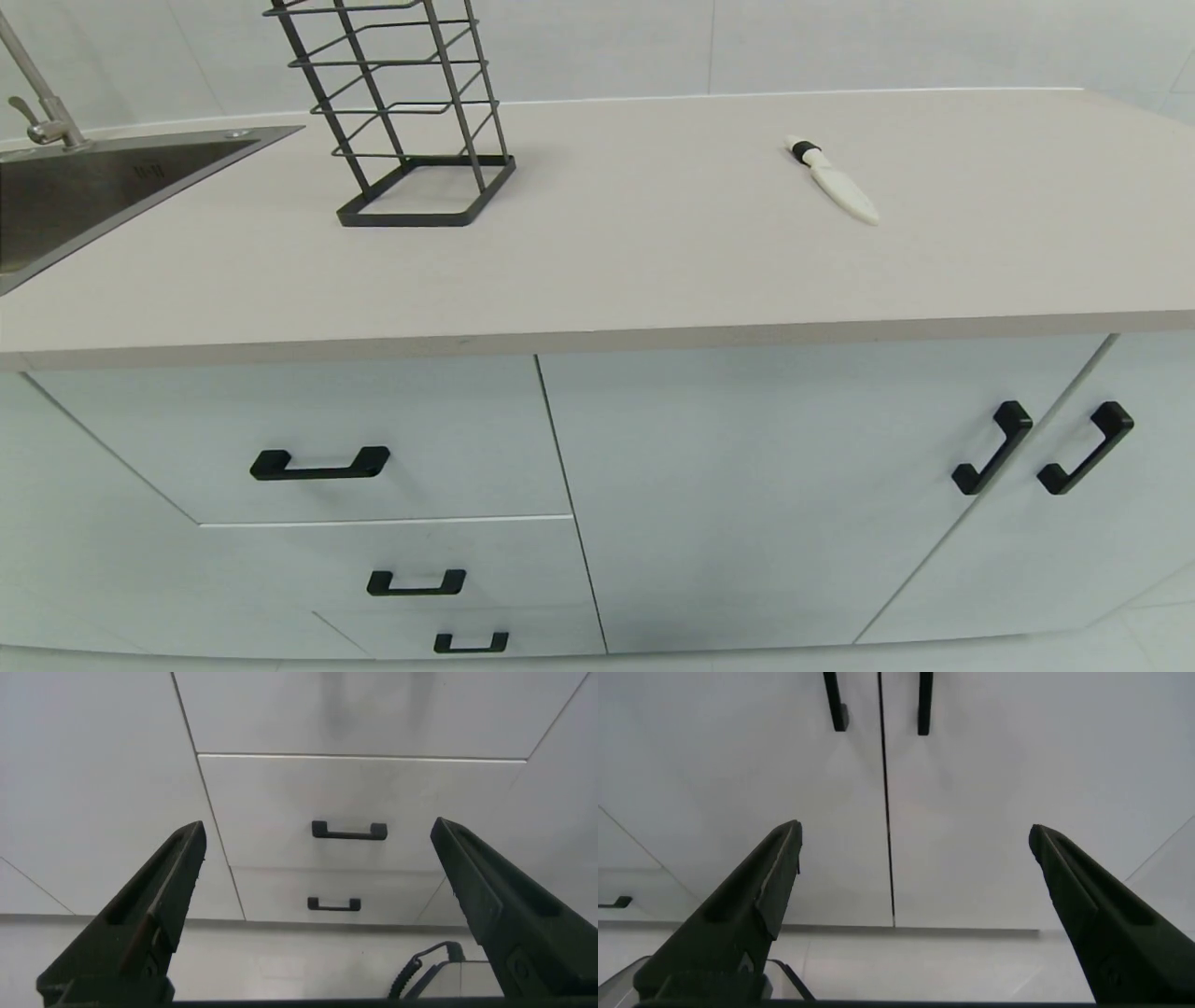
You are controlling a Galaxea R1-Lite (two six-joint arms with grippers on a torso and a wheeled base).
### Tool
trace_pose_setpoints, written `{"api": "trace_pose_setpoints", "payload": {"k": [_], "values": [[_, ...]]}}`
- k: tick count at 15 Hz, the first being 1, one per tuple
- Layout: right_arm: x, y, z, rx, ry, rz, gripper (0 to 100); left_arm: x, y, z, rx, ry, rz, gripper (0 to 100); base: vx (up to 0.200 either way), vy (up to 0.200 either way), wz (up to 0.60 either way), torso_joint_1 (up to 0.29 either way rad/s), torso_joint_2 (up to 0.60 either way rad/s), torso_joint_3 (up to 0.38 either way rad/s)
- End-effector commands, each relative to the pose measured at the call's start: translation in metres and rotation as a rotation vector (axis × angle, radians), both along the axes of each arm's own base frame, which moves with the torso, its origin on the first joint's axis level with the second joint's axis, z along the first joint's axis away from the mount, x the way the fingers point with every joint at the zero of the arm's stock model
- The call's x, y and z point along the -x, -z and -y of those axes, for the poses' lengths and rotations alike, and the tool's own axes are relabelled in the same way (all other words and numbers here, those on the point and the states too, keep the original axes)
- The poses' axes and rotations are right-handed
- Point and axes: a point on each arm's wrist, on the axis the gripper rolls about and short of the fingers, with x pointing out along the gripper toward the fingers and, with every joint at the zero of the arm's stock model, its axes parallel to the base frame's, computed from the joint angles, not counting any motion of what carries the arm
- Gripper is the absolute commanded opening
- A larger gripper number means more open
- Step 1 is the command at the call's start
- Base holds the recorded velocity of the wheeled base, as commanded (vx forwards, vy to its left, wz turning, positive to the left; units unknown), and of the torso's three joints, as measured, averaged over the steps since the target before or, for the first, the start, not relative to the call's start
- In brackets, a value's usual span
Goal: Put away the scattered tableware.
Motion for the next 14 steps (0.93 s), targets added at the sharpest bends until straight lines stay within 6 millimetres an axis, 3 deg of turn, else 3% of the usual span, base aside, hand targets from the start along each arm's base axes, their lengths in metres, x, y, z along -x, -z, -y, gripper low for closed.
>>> {"api": "trace_pose_setpoints", "payload": {"k": [1, 5, 9, 14], "values": [[-0.0001, -0.0001, 0.0, 0.0, 0.0, -0.001, 100, -0.0001, 0.0, 0.0, -0.002, 0.0, -0.002, 100, 0.0, 0.0, 0.0, 0.0, 0.0, 0.0], [-0.0001, -0.0001, 0.0, 0.001, 0.0, -0.001, 100, -0.0001, -0.0002, -0.0001, -0.002, -0.001, 0.0, 100, 0.0, 0.0, 0.0, 0.0, 0.0, 0.0], [-0.0001, -0.0001, 0.0, 0.001, 0.0, -0.001, 100, -0.0001, -0.0002, -0.0001, 0.0, -0.001, 0.0, 100, 0.2, 0.0, 0.0, 0.001, 0.0, 0.004], [-0.0001, -0.0001, 0.0, 0.001, 0.0, -0.001, 100, -0.0001, 0.0, -0.0001, 0.0, -0.001, -0.002, 100, 0.0, 0.0, 0.0, 0.0, 0.0, 0.0]]}}
